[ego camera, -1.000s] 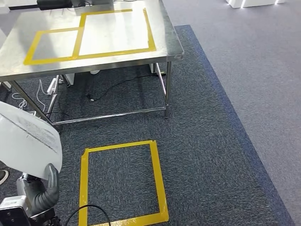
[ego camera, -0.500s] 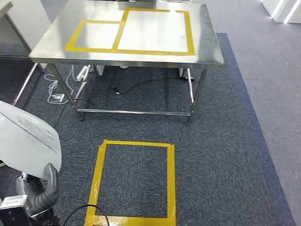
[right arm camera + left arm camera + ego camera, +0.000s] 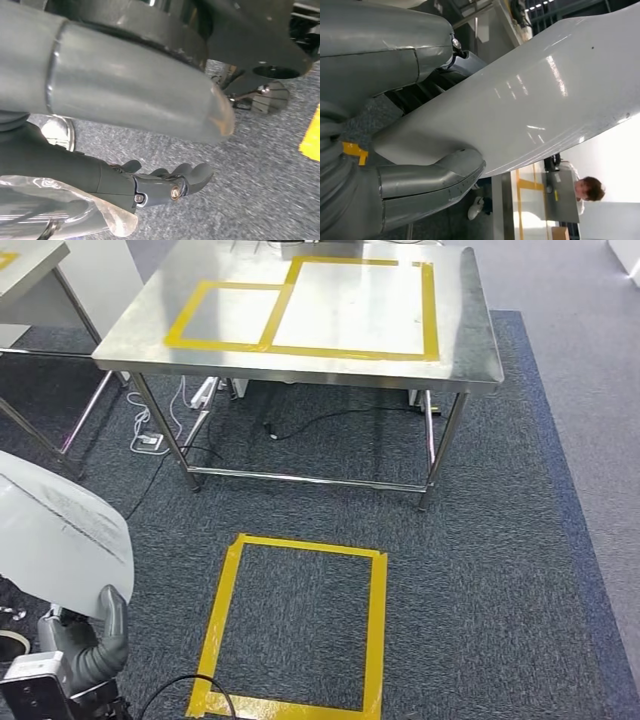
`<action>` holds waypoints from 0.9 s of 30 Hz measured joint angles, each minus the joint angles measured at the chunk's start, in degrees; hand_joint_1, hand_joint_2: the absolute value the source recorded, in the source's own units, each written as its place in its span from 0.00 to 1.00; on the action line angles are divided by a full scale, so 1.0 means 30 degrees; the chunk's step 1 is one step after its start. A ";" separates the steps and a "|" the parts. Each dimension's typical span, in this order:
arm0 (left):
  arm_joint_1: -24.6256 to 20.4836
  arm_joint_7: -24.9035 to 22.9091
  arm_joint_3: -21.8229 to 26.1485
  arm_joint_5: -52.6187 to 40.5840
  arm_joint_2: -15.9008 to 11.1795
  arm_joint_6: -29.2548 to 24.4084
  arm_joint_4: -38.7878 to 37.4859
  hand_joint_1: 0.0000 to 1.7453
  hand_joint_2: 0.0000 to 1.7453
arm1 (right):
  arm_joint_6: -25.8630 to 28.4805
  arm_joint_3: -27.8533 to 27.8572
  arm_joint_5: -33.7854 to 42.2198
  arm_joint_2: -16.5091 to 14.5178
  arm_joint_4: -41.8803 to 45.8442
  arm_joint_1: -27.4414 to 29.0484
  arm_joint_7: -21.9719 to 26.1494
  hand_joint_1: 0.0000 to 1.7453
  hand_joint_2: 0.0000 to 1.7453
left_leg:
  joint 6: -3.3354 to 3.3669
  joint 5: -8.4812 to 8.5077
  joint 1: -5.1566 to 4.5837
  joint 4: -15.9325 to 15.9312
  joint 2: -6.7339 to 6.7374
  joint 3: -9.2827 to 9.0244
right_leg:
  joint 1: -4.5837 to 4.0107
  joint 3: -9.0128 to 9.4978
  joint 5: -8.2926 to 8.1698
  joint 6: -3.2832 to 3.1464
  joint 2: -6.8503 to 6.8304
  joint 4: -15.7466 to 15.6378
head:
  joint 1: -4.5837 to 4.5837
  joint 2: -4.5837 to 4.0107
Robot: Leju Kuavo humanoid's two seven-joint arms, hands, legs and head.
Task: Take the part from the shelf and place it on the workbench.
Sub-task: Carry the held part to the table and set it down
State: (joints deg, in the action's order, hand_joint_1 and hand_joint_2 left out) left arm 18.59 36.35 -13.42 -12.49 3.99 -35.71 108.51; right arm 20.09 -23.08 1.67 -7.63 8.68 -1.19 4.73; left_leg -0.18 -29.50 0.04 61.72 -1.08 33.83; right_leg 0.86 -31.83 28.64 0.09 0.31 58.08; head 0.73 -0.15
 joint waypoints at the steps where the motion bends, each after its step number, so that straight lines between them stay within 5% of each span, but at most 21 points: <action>1: -0.0001 0.0000 0.0000 0.0000 -0.0013 -0.0004 -0.0002 1.00 1.00 | -0.0004 0.0000 0.0000 0.0000 0.0000 -0.0002 0.0000 0.00 0.00 | -0.0087 -0.0530 0.0025 0.1085 0.0074 0.0488 | -0.0003 0.0035 0.0042 -0.0091 -0.0048 -0.0004 | 0.0049 0.0000; 3: 0.0018 0.0000 0.0000 0.0000 -0.0031 -0.0015 -0.0009 1.00 1.00 | -0.0013 0.0000 0.0005 0.0004 -0.0004 0.0015 -0.0009 0.00 0.00 | -0.0188 -0.1506 0.0068 0.3652 0.0113 0.1770 | -0.0018 0.0103 0.0129 -0.0189 -0.0148 -0.0001 | 0.0082 0.0000; 5: 0.0048 0.0000 0.0000 -0.0002 -0.0051 -0.0036 -0.0020 1.00 1.00 | -0.0009 0.0000 0.0011 0.0007 -0.0007 0.0044 -0.0026 0.00 0.00 | -0.0178 -0.1260 0.0081 0.4356 0.0117 0.2232 | -0.0026 0.0227 0.0225 -0.0188 -0.0206 0.0001 | 0.0086 0.0000; 7: 0.0055 -0.0002 0.0000 -0.0002 -0.0068 -0.0053 -0.0027 1.00 1.00 | -0.0007 0.0000 0.0007 0.0005 -0.0007 0.0043 -0.0033 0.00 0.00 | -0.0036 0.0202 0.0076 0.2274 0.0147 0.1350 | -0.0029 0.0453 0.0359 -0.0121 -0.0217 0.0001 | 0.0089 0.0000; 9: 0.0037 -0.0006 0.0000 -0.0002 -0.0069 -0.0064 -0.0031 1.00 1.00 | -0.0007 0.0004 0.0005 0.0005 -0.0007 0.0023 -0.0033 0.00 0.00 | 0.0131 0.1028 -0.0003 -0.0034 0.0243 0.0280 | -0.0088 0.0565 0.0527 0.0037 -0.0217 0.0011 | 0.0093 0.0000; 14: 0.0085 -0.0017 -0.0007 0.0002 -0.0088 -0.0099 -0.0037 1.00 1.00 | -0.0020 0.0000 0.0013 0.0004 -0.0007 -0.0044 -0.0047 0.00 0.00 | 0.0524 0.0818 -0.0014 -0.1112 0.0227 -0.0279 | -0.0106 0.0538 0.0901 0.0592 -0.0298 0.0074 | 0.0078 0.0000; 16: 0.0068 -0.0015 -0.0013 0.0000 -0.0077 -0.0099 -0.0038 1.00 1.00 | -0.0016 0.0000 0.0011 0.0007 -0.0007 -0.0094 -0.0044 0.00 0.00 | 0.0697 0.0794 0.0066 -0.1262 0.0227 -0.0459 | -0.0087 -0.0272 0.1681 0.0750 -0.0223 0.1662 | -0.0005 0.0000; 19: 0.0073 -0.0017 -0.0015 -0.0002 -0.0073 -0.0099 -0.0042 1.00 1.00 | -0.0015 0.0000 0.0011 0.0007 -0.0007 -0.0049 -0.0053 0.00 0.00 | 0.0842 0.0578 0.0033 -0.1255 0.0200 -0.0616 | -0.0082 -0.2583 0.2790 0.0872 -0.0170 0.5212 | -0.0080 0.0000; 21: 0.0091 -0.0017 -0.0015 -0.0004 -0.0073 -0.0128 -0.0042 1.00 1.00 | -0.0015 0.0000 0.0004 0.0007 -0.0007 0.0016 -0.0075 0.00 0.00 | 0.0829 0.0338 0.0021 -0.1247 0.0138 -0.0918 | -0.0087 -0.2821 0.1741 0.0848 -0.0162 0.4789 | -0.0100 0.0000; 24: 0.0087 -0.0018 -0.0017 0.0002 -0.0071 -0.0221 -0.0044 1.00 1.00 | -0.0005 0.0000 -0.0009 0.0011 -0.0013 0.0023 -0.0124 0.00 0.00 | 0.0659 -0.0162 -0.0034 -0.1220 0.0093 -0.1473 | -0.0137 -0.1277 -0.0429 0.0628 -0.0118 0.1105 | -0.0095 0.0000; 27: 0.0064 -0.0022 -0.0026 0.0018 -0.0075 -0.0268 -0.0042 1.00 1.00 | 0.0007 0.0000 -0.0009 0.0015 -0.0015 0.0006 -0.0164 0.00 0.00 | 0.0410 -0.0437 -0.0056 -0.1257 0.0076 -0.1614 | -0.0224 -0.0685 -0.0390 0.0329 -0.0091 0.0207 | -0.0053 0.0000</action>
State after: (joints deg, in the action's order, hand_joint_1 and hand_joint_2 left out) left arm 18.78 36.29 -13.50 -12.44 3.76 -36.51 108.39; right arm 20.11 -23.08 1.64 -7.58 8.63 -1.17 4.24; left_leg 1.05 -30.81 -0.13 57.95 -0.85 28.99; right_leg 0.19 -33.89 27.47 1.07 0.04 58.70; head 0.57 -0.15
